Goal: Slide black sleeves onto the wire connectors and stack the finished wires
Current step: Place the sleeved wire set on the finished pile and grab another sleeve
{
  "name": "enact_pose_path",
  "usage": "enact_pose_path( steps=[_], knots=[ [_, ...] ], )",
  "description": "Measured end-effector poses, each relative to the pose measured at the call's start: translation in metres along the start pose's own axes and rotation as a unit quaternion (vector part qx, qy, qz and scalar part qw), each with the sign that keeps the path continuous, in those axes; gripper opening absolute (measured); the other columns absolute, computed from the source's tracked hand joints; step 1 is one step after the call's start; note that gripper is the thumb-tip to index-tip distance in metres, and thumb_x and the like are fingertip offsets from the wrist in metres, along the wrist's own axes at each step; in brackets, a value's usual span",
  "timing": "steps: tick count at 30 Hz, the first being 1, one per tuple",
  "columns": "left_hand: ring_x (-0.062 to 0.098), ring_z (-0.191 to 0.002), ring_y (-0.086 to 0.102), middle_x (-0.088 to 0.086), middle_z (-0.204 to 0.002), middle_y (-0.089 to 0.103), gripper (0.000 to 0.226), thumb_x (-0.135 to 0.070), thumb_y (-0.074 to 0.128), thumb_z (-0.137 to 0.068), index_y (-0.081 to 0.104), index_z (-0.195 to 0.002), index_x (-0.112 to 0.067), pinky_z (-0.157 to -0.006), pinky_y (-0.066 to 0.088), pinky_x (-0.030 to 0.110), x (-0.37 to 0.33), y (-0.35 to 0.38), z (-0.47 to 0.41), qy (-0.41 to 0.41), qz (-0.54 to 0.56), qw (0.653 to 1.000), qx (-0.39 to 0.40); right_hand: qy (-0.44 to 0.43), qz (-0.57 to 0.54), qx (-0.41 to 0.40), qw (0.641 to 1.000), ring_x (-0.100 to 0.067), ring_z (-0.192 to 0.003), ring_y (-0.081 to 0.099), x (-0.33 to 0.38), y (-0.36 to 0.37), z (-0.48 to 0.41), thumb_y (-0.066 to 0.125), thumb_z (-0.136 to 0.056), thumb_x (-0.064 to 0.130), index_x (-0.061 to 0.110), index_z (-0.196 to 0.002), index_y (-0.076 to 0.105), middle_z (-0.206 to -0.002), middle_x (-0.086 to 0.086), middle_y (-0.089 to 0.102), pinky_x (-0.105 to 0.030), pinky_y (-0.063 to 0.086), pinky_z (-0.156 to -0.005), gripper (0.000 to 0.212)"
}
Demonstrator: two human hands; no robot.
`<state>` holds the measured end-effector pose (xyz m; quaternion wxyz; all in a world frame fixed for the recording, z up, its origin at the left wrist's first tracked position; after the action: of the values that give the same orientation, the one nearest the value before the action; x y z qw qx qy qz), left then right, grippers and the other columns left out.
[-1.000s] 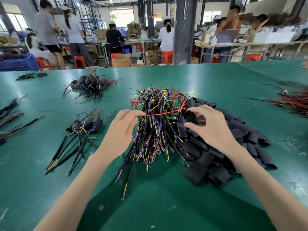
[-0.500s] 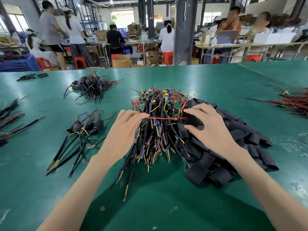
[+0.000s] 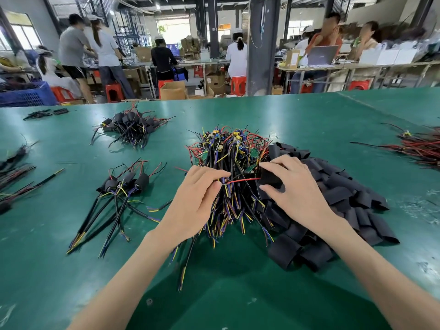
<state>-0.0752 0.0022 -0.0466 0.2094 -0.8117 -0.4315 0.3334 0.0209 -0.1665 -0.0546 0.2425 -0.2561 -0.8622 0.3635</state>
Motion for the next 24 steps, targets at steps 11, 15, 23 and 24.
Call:
enact_pose_path(
  steps=[11,15,23,24],
  knots=[
    [0.020,-0.101,0.054,0.001,-0.115,0.061,0.029,-0.009,0.055,-0.093,0.058,-0.122,-0.009,-0.092,0.039,0.025,-0.004,0.008,0.000,0.008,-0.026,0.998,0.057,-0.115,-0.037,-0.017,0.993,-0.026,-0.100,0.054,0.031,0.000,0.006,0.078,-0.075,0.016,0.006,-0.121,0.061,-0.108,-0.007,0.061,-0.035,0.039,-0.091,0.050],
    [0.018,-0.103,0.056,0.002,-0.115,0.058,0.029,-0.007,0.060,-0.090,0.060,-0.119,-0.007,-0.095,0.041,0.030,-0.003,0.009,0.001,-0.010,0.011,1.000,0.025,-0.129,-0.043,-0.017,0.991,-0.027,-0.101,0.058,0.043,0.000,0.010,0.079,-0.075,0.016,0.007,-0.116,0.063,-0.109,-0.005,0.062,-0.039,0.047,-0.088,0.045],
    [0.011,-0.102,0.052,0.007,-0.113,0.054,0.029,0.000,0.069,-0.081,0.063,-0.110,0.001,-0.096,0.041,0.019,0.001,0.005,-0.001,0.000,0.021,0.999,-0.042,-0.124,-0.061,-0.008,0.990,-0.023,-0.099,0.058,0.041,-0.001,0.008,0.077,-0.077,0.014,0.013,-0.116,0.065,-0.111,0.001,0.063,-0.032,0.047,-0.089,0.041],
    [0.010,-0.101,0.053,0.006,-0.112,0.053,0.028,0.000,0.070,-0.081,0.064,-0.108,0.001,-0.096,0.041,0.018,0.002,0.004,-0.001,-0.002,0.025,0.999,-0.044,-0.127,-0.064,-0.006,0.990,-0.022,-0.099,0.057,0.041,0.000,0.009,0.077,-0.077,0.014,0.012,-0.116,0.065,-0.111,0.001,0.063,-0.030,0.045,-0.090,0.041]
  ],
)
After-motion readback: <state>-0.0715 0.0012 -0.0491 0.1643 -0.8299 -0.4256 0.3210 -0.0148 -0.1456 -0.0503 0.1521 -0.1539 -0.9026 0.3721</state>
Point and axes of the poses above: each hand's wrist, its own z-axis away from the middle knuckle, its own y-axis out of the palm, x = y × z, the point moved 6 cm from there along -z, towards the middle knuckle
